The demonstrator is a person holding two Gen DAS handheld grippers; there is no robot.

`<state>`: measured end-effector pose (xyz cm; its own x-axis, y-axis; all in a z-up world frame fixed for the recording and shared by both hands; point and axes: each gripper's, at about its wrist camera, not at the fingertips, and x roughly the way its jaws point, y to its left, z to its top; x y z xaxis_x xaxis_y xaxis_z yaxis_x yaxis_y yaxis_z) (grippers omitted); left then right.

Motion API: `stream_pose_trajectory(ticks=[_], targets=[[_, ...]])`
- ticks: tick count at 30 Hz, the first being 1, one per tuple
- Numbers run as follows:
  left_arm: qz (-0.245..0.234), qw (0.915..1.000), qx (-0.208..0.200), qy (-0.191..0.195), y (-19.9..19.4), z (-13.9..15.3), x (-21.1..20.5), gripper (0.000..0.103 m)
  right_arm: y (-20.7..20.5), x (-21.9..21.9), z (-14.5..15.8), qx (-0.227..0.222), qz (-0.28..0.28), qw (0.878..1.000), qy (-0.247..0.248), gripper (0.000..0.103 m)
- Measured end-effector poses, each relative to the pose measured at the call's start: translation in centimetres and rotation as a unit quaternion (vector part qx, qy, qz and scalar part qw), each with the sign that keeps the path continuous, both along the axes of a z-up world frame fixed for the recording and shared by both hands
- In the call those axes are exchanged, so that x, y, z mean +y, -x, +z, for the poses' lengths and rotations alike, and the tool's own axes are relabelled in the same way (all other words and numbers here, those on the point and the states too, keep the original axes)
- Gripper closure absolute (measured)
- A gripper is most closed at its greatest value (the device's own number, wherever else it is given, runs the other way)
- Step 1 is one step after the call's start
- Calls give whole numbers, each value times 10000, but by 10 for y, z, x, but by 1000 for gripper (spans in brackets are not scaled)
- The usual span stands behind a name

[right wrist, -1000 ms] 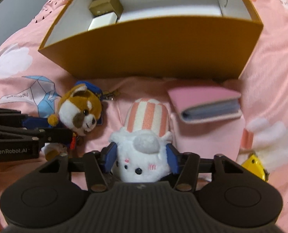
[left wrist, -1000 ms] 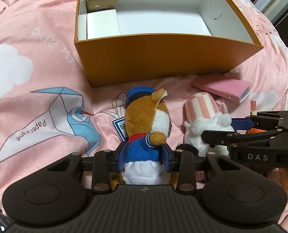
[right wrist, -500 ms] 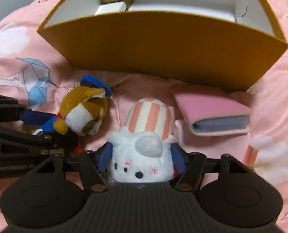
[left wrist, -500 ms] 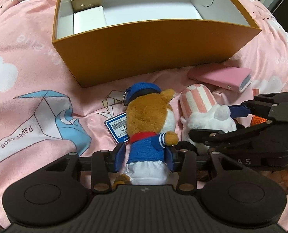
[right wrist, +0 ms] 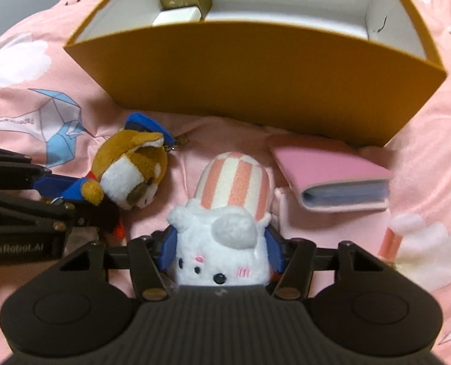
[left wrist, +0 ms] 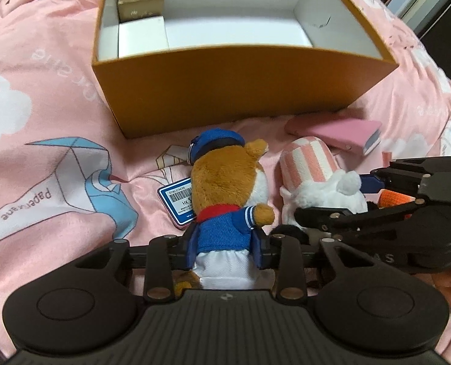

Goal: Organize objects
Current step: 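Lift both plush toys and carry them into the orange box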

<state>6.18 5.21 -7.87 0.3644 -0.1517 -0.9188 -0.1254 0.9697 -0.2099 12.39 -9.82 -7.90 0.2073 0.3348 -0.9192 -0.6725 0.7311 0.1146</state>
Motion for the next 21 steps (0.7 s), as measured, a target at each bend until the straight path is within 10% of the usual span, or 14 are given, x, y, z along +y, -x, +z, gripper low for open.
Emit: stream_pose_trajectory(ticks=[21], targets=[[119, 9803, -1953, 257, 13, 115, -15, 65, 6, -25, 137, -1029, 502, 9893, -900, 43]])
